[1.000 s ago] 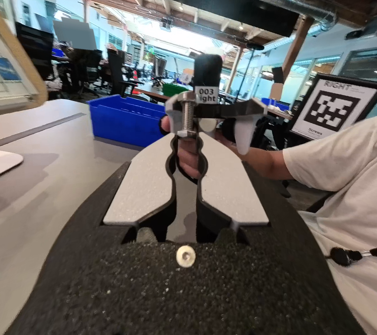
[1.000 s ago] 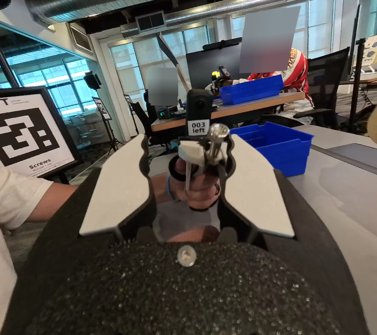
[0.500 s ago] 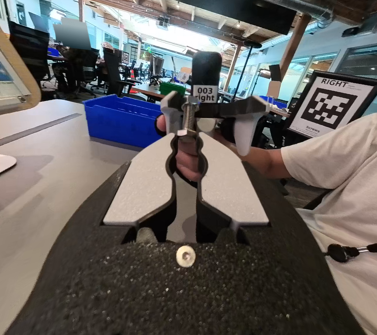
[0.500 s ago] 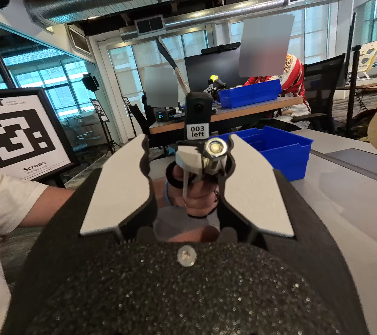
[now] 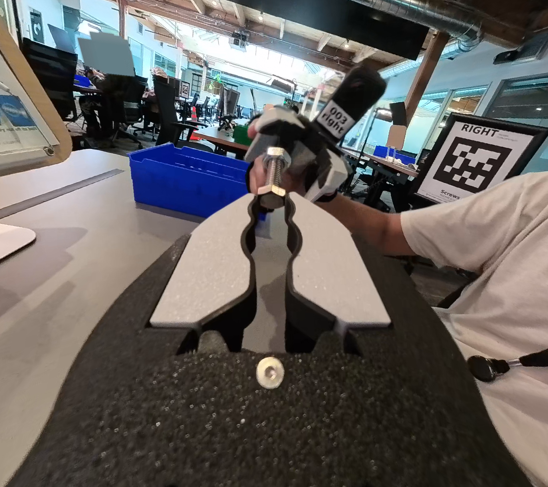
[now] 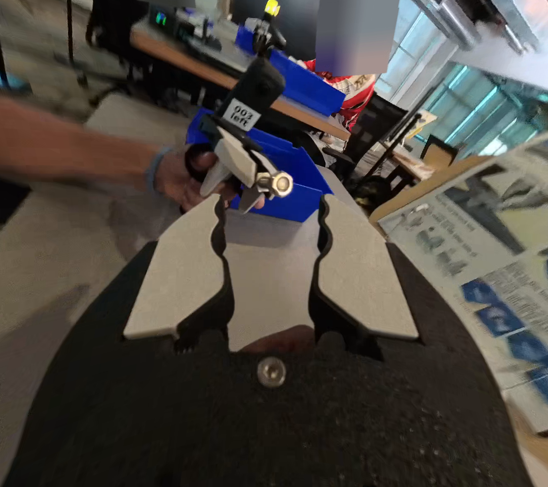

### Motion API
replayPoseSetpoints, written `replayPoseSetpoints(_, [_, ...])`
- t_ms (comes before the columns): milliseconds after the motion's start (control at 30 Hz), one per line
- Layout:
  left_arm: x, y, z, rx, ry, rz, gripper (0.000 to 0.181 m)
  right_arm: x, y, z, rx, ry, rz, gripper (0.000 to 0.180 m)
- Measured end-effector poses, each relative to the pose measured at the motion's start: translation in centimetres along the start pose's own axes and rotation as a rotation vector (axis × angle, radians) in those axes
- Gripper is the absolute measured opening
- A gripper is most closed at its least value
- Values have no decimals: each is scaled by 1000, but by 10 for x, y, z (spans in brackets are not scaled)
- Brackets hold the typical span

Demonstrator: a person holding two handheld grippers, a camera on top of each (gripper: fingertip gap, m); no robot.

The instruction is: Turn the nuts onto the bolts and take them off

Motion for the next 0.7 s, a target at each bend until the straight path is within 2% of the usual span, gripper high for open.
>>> replayPoseSetpoints(100, [-3,5,-3,32,26,7,16,14,-5,-1,38,-61,148,63])
replayPoseSetpoints(233, [-12,13,-11,70,74,8,16,27,9,-11,121,-114,262,69])
replayPoseSetpoints(400, [-15,10,-13,54,96,10,16,27,34,-16,189,-136,236,66])
replayPoseSetpoints(567, [-12,10,-9,52,83,15,16,24,-7,-8,40,-118,175,63])
replayPoseSetpoints(700, [-13,11,-11,55,91,15,16,36,8,-17,106,-142,243,67])
Point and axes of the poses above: each gripper's, where its closed fingertips meet, z back along the fingers, y out of its underside, x = y × z across the jaws, the point moved 1 cm from there along z, back along the fingers, and after that the axes turned 10 degrees about y, right-handed, at the moved point
